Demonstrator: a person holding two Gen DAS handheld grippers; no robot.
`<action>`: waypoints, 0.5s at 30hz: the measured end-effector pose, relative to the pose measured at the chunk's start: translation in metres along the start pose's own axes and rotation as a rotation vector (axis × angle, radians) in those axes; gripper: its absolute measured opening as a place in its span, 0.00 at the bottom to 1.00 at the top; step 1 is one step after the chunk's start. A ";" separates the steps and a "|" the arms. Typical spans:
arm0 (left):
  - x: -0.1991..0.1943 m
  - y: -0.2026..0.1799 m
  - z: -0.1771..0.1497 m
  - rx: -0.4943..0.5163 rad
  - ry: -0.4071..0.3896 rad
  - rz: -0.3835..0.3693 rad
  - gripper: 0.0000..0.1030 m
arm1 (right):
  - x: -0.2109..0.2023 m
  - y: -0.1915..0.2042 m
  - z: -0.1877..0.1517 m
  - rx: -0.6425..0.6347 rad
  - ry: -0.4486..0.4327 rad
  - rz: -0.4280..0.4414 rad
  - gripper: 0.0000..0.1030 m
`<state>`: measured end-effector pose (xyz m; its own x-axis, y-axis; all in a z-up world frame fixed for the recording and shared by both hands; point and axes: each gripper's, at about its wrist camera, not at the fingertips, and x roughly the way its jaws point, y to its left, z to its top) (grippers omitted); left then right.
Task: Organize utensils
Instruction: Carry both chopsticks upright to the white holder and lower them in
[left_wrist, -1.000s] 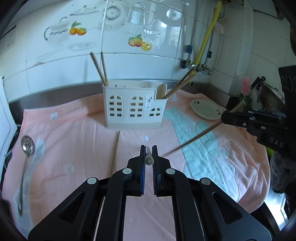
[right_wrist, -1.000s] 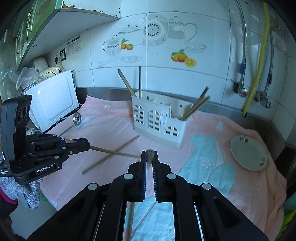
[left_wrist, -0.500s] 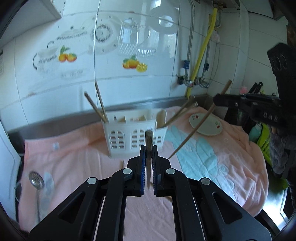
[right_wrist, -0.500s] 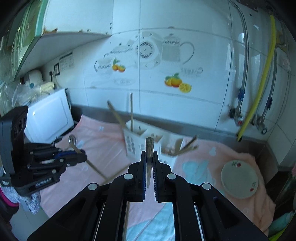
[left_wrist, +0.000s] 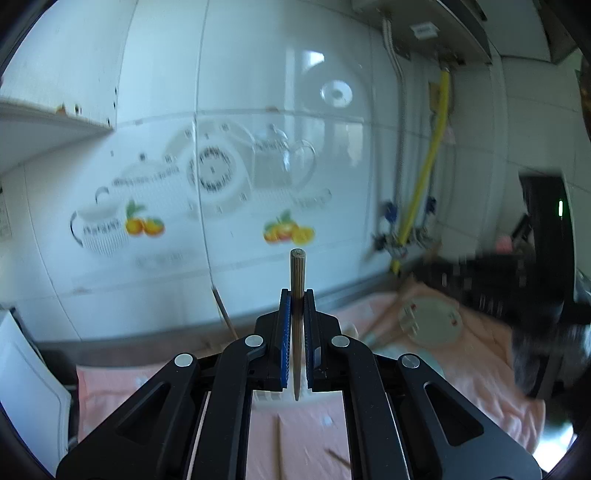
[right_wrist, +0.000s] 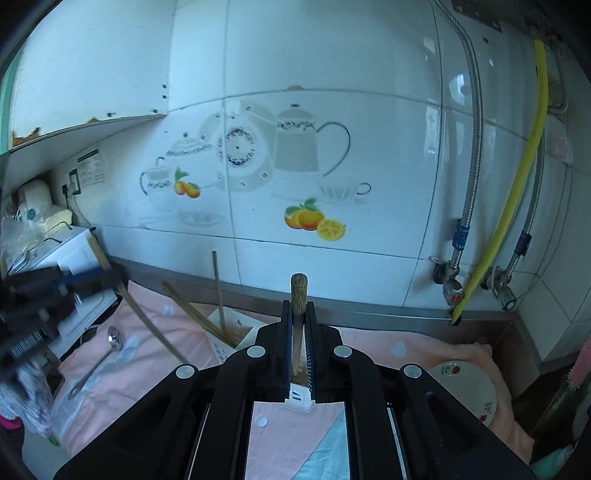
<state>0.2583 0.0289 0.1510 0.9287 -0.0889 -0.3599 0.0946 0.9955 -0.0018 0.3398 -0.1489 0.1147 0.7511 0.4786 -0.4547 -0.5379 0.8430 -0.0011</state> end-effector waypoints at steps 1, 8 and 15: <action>0.003 0.002 0.006 0.002 -0.016 0.015 0.05 | 0.005 -0.001 0.000 0.003 0.008 0.002 0.06; 0.032 0.020 0.025 -0.020 -0.068 0.083 0.05 | 0.032 -0.001 -0.009 0.016 0.050 0.022 0.06; 0.067 0.043 0.003 -0.100 -0.010 0.093 0.05 | 0.047 0.000 -0.018 0.008 0.082 0.029 0.06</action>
<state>0.3254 0.0656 0.1292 0.9355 0.0045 -0.3532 -0.0283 0.9977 -0.0620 0.3687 -0.1309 0.0770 0.7009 0.4817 -0.5260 -0.5559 0.8310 0.0203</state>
